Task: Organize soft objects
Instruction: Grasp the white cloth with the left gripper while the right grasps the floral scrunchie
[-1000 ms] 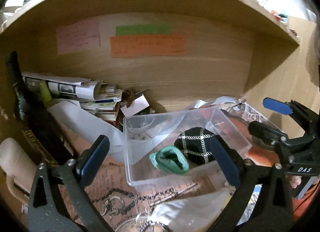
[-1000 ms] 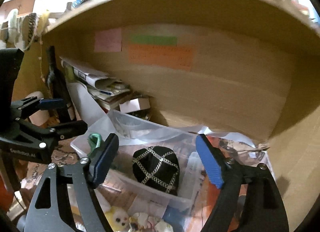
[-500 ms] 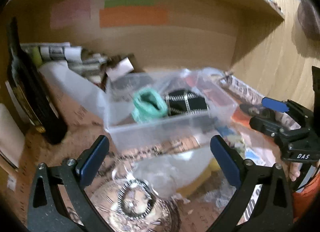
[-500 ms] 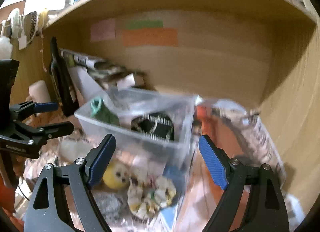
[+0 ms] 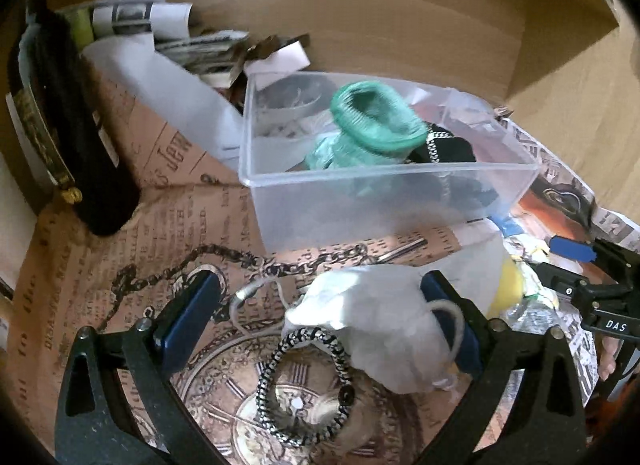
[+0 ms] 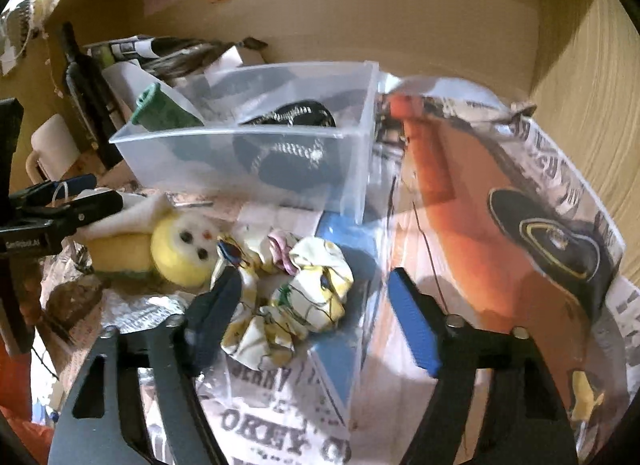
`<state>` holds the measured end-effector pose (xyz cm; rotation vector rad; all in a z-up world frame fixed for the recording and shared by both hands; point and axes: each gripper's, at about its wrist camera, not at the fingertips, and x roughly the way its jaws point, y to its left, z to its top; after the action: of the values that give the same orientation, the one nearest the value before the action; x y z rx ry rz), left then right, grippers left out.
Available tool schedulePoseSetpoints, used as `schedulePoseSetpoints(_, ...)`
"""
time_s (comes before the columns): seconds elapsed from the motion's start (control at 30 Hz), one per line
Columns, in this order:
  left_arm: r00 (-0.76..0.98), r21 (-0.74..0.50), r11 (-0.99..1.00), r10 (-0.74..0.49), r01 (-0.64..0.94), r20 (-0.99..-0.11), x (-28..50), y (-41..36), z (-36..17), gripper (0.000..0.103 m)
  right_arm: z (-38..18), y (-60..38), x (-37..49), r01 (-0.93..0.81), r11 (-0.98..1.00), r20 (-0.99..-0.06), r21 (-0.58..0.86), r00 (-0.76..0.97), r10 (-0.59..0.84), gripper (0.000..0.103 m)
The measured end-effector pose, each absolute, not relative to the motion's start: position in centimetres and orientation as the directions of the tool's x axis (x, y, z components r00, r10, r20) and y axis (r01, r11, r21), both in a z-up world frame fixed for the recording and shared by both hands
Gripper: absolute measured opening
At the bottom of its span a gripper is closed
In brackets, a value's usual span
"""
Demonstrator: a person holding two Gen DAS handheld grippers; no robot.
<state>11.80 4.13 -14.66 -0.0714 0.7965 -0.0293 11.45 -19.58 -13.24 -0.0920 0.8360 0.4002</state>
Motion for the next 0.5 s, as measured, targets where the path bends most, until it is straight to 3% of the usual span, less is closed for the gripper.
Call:
schedulePoseSetpoints(0.17, 0.664, -0.121, 0.992, -0.114, 0.035, -0.739, 12.5, 4.2, -15.8, 0.070, -14.4, -19.4, 11.9, -0.385, 0.921, -0.767, 0.067, 0.570, 0.294, 0.040)
schedulePoseSetpoints(0.23, 0.664, -0.127, 0.991, -0.123, 0.043, -0.738, 12.4, 4.1, -15.9, 0.062, -14.5, -19.1, 11.8, -0.396, 0.917, -0.765, 0.054, 0.573, 0.293, 0.028)
schedulePoseSetpoints(0.37, 0.667, -0.109, 0.991, -0.129, 0.071, -0.734, 11.9, 3.4, -15.7, 0.037, -14.4, -18.8, 11.7, -0.404, 0.913, -0.761, 0.060, 0.574, 0.304, 0.018)
schedulePoseSetpoints(0.5, 0.682, -0.077, 0.993, -0.114, 0.084, -0.722, 11.5, 2.6, -15.1, 0.024, -14.0, -19.2, 11.5, -0.392, 0.918, -0.744, 0.064, 0.594, 0.306, 0.015)
